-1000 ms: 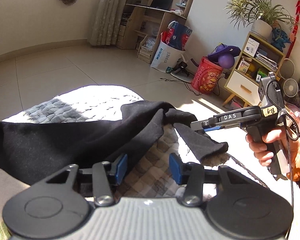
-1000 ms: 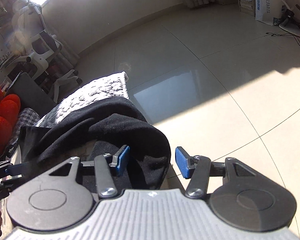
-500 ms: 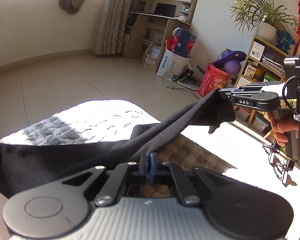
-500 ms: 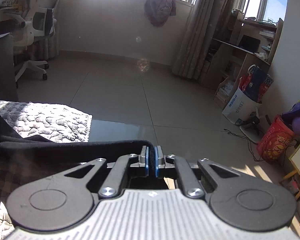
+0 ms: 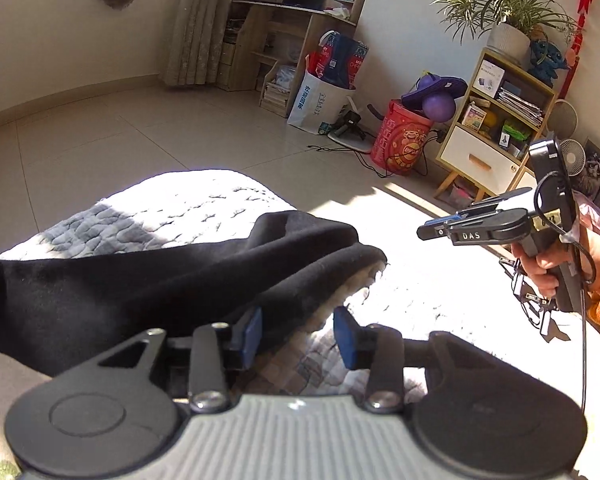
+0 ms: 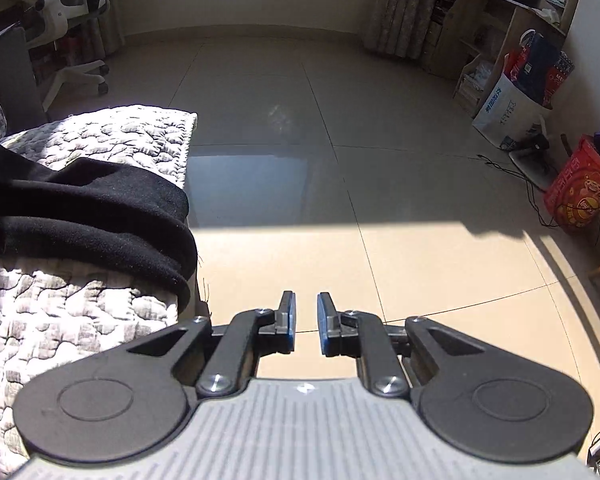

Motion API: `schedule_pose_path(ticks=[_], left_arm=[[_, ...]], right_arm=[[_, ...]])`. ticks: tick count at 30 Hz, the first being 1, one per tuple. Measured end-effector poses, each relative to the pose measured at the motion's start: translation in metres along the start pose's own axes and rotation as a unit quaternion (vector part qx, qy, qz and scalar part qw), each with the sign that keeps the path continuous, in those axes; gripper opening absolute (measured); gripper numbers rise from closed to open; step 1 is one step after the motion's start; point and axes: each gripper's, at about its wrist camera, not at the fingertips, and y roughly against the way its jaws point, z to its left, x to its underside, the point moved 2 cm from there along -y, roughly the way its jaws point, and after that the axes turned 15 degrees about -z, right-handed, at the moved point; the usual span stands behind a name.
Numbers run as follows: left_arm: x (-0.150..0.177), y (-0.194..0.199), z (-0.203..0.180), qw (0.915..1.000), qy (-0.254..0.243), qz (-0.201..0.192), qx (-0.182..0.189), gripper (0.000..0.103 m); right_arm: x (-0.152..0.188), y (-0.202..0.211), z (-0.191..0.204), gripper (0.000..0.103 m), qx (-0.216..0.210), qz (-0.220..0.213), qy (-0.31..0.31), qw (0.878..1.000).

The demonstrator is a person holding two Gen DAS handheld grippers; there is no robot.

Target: Fold clothes

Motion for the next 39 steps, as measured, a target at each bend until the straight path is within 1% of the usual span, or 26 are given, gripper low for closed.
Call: schedule_pose_path(ticks=[3, 4, 5, 7, 12, 15, 19, 21, 23, 24, 26, 29, 31, 34, 36, 39], left_arm=[[-0.006, 0.006, 0.018, 0.9991, 0.003, -0.011, -0.042, 0.048], [-0.007, 0.008, 0.024, 0.9984, 0.003, -0.013, -0.054, 0.049], [-0.009, 0.01, 0.031, 0.9976, 0.003, -0.016, -0.067, 0.049], [-0.01, 0.015, 0.044, 0.9961, 0.006, -0.021, -0.085, 0.051], [-0.012, 0.023, 0.071, 0.9921, 0.013, -0.025, -0.122, 0.053], [-0.018, 0.022, 0.083, 0.9894, 0.01, -0.023, -0.143, 0.054], [-0.03, 0.015, 0.104, 0.985, 0.013, -0.014, -0.171, 0.06], [-0.036, 0.012, 0.116, 0.9814, 0.018, -0.019, -0.19, 0.06], [-0.037, 0.01, 0.126, 0.9785, 0.024, -0.033, -0.202, 0.061], [-0.037, 0.009, 0.131, 0.9771, 0.028, -0.04, -0.207, 0.062], [-0.032, 0.01, 0.14, 0.976, 0.043, -0.054, -0.207, 0.062], [-0.022, 0.009, 0.152, 0.9748, 0.061, -0.075, -0.201, 0.063], [-0.019, 0.001, 0.158, 0.9769, 0.063, -0.06, -0.196, 0.063], [-0.015, 0.003, 0.161, 0.9799, 0.061, -0.063, -0.179, 0.063], [-0.012, 0.005, 0.165, 0.9822, 0.063, -0.061, -0.166, 0.063], [-0.01, 0.008, 0.168, 0.9821, 0.059, -0.061, -0.168, 0.062]], right_arm=[[-0.011, -0.003, 0.017, 0.02, -0.022, -0.012, 0.001, 1.0], [-0.014, -0.004, 0.022, 0.024, -0.029, -0.014, 0.0, 0.999], [-0.018, -0.005, 0.028, 0.033, -0.038, -0.019, -0.002, 0.999], [-0.025, -0.008, 0.041, 0.041, -0.051, -0.028, 0.0, 0.998], [-0.04, -0.017, 0.067, 0.041, -0.072, -0.038, 0.007, 0.997], [-0.047, -0.023, 0.082, 0.041, -0.075, -0.041, 0.011, 0.996], [-0.058, -0.031, 0.106, 0.041, -0.072, -0.048, 0.022, 0.996], [-0.065, -0.034, 0.119, 0.043, -0.068, -0.053, 0.036, 0.996], [-0.07, -0.036, 0.132, 0.051, -0.071, -0.07, 0.04, 0.994], [-0.073, -0.036, 0.139, 0.052, -0.073, -0.079, 0.042, 0.993], [-0.075, -0.04, 0.147, 0.053, -0.086, -0.097, 0.022, 0.991], [-0.073, -0.053, 0.154, 0.053, -0.109, -0.098, -0.009, 0.989], [-0.068, -0.059, 0.156, 0.053, -0.109, -0.105, -0.017, 0.988], [-0.056, -0.071, 0.154, 0.053, -0.116, -0.095, -0.049, 0.987], [-0.05, -0.073, 0.154, 0.053, -0.114, -0.089, -0.051, 0.988], [-0.048, -0.067, 0.153, 0.053, -0.101, -0.092, -0.043, 0.99]])
